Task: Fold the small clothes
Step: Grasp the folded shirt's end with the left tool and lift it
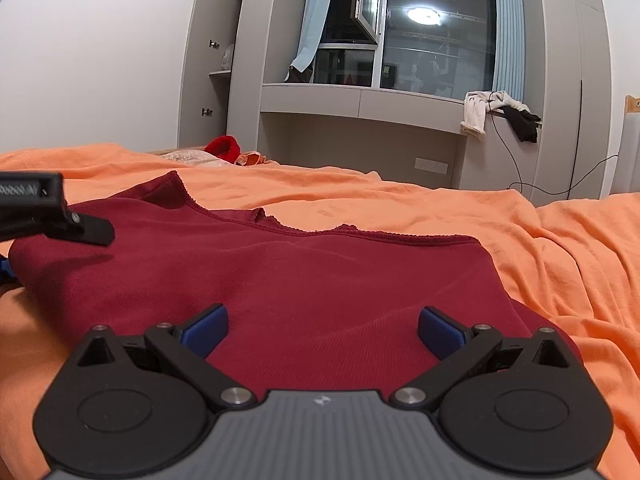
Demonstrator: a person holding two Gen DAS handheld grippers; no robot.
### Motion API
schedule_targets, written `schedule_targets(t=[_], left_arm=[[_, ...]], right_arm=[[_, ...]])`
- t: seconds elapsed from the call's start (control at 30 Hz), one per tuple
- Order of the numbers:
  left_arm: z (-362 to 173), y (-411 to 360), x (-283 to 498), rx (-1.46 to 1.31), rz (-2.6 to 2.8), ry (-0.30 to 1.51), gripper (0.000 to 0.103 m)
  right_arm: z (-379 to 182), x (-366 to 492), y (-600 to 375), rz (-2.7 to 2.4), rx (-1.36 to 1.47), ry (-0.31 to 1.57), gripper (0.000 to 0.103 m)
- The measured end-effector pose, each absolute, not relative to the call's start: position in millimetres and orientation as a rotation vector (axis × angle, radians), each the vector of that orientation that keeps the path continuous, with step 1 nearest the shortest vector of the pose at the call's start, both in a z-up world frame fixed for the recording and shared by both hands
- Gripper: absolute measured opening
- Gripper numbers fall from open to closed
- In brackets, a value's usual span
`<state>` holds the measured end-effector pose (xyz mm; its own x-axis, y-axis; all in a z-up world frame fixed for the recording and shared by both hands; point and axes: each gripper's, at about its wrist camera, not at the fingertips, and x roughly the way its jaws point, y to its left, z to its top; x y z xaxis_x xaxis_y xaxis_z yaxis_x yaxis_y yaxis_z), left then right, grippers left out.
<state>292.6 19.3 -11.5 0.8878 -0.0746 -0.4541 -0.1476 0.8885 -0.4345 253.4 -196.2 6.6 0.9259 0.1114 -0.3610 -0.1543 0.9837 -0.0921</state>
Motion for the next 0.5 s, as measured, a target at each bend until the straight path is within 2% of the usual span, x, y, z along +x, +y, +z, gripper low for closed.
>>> schedule_targets(t=[0.13, 0.23, 0.4, 0.5], left_arm=[[-7, 17, 297, -0.460, 0.062, 0.497, 0.090], [-4, 14, 299, -0.431, 0.091, 0.498, 0.077], [2, 14, 301, -0.401, 0.112, 0.492, 0.041], [11, 9, 304, -0.355, 0.081, 0.477, 0.028]], right_arm=[[6, 253, -193, 0.124, -0.138, 0.359, 0.103], [7, 254, -195, 0.129, -0.130, 0.368, 0.103], [14, 255, -207, 0.173, -0.083, 0.430, 0.103], [19, 253, -217, 0.209, -0.063, 0.457, 0.103]])
